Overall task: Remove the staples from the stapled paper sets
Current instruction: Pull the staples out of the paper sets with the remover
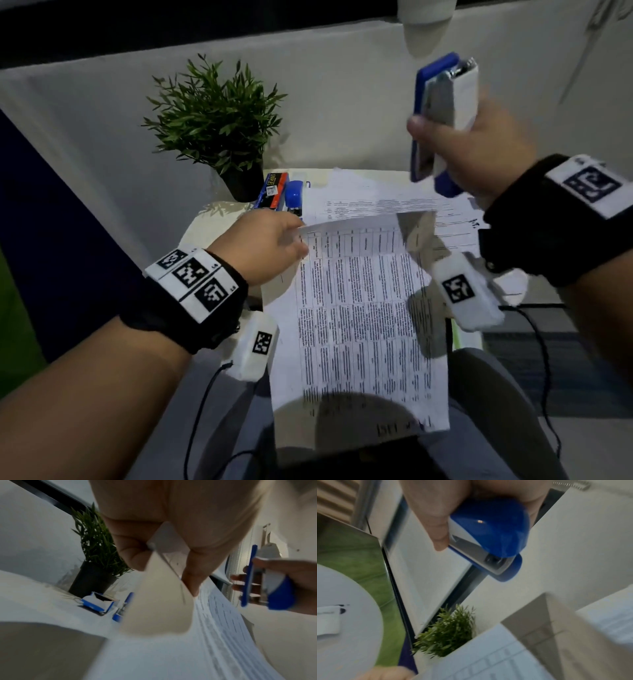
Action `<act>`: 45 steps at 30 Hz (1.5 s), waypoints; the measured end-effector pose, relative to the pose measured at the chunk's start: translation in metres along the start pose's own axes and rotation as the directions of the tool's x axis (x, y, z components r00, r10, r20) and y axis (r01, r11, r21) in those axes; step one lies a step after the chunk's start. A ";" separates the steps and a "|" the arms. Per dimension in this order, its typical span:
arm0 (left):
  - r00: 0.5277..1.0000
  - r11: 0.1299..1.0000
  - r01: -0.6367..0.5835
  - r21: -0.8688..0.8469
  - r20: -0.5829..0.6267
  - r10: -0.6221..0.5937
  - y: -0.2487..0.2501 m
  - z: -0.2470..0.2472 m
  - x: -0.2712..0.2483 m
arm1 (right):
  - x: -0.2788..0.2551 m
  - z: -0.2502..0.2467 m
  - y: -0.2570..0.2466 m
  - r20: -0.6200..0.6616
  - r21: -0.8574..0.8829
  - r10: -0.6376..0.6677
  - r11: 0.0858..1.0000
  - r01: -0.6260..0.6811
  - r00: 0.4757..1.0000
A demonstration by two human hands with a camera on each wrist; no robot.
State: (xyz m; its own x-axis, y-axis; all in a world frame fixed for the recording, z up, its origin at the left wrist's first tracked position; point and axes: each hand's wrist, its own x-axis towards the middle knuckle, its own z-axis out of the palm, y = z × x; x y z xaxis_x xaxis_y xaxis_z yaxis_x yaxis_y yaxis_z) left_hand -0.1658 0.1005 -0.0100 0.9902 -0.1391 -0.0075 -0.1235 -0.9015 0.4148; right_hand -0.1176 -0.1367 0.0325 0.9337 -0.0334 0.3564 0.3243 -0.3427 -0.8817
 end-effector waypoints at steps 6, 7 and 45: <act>0.998 0.996 -0.062 0.071 0.018 0.061 0.016 -0.005 -0.007 | -0.023 0.049 -0.017 0.080 0.095 -0.060 0.994 0.053 0.995; 0.998 0.995 -0.065 0.072 0.016 0.064 0.017 -0.005 -0.007 | -0.026 0.055 -0.015 0.087 0.068 -0.079 0.995 0.073 0.993; 0.979 0.990 -0.085 0.116 -0.173 0.104 0.034 -0.003 -0.023 | -0.030 0.058 -0.004 -0.110 -0.019 -0.144 0.990 0.142 0.983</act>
State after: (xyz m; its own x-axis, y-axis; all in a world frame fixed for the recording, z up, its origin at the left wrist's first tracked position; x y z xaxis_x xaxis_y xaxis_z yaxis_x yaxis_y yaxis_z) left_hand -0.1925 0.0746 0.0070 0.9682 -0.1590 0.1932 -0.2134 -0.9278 0.3059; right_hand -0.1380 -0.0796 0.0070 0.8551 -0.0870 0.5112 0.4510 -0.3617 -0.8160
